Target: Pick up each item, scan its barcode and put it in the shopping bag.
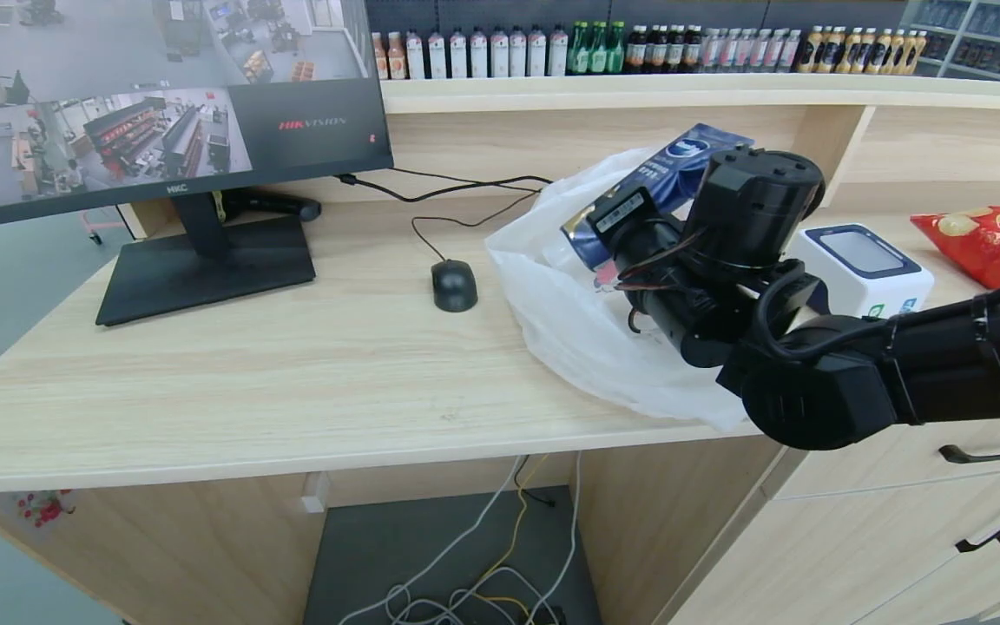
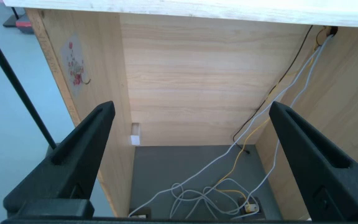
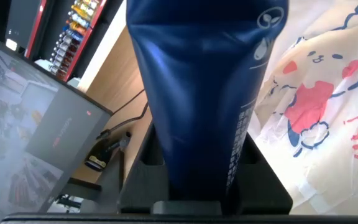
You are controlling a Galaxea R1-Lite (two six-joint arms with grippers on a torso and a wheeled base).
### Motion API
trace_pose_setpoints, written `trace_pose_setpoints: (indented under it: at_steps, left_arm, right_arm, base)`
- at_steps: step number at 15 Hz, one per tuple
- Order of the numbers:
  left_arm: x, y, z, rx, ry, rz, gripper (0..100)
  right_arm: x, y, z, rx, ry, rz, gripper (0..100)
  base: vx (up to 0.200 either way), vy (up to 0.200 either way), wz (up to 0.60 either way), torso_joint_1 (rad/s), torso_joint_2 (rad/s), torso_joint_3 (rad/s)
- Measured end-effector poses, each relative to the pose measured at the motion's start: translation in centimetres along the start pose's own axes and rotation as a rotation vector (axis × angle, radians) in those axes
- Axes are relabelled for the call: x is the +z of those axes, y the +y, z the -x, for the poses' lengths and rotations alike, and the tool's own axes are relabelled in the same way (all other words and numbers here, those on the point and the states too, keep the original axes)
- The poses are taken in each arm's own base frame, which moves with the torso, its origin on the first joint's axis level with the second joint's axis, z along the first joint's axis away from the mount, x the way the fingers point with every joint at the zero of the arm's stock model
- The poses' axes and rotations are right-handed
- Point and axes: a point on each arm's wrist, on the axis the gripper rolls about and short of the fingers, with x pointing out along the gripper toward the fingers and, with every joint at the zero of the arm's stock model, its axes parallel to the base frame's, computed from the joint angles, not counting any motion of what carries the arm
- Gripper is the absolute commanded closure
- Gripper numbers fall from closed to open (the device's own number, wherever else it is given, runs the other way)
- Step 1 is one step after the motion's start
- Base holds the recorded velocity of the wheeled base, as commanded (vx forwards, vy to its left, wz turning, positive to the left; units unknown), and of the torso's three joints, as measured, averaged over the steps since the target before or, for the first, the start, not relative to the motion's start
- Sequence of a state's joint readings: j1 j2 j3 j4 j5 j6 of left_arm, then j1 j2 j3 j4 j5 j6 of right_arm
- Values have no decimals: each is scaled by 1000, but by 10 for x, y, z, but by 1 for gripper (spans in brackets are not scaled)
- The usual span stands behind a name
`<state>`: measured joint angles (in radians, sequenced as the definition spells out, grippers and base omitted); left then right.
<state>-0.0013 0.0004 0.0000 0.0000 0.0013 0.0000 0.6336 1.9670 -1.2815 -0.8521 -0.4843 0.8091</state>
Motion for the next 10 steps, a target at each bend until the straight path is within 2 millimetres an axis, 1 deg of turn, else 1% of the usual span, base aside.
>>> trace_pose_setpoints:
  at_steps: [6, 10]
  left_arm:
    - [0, 0, 0, 0, 0, -1, 0]
    - [0, 0, 0, -1, 0, -1, 0]
  right_arm:
    - [-4, -21, -1, -59, 18, 31, 100]
    - [-8, -30, -2, -94, 44, 59, 100]
  base:
    - [0, 0, 0, 0, 0, 0]
    - [0, 0, 0, 0, 0, 0]
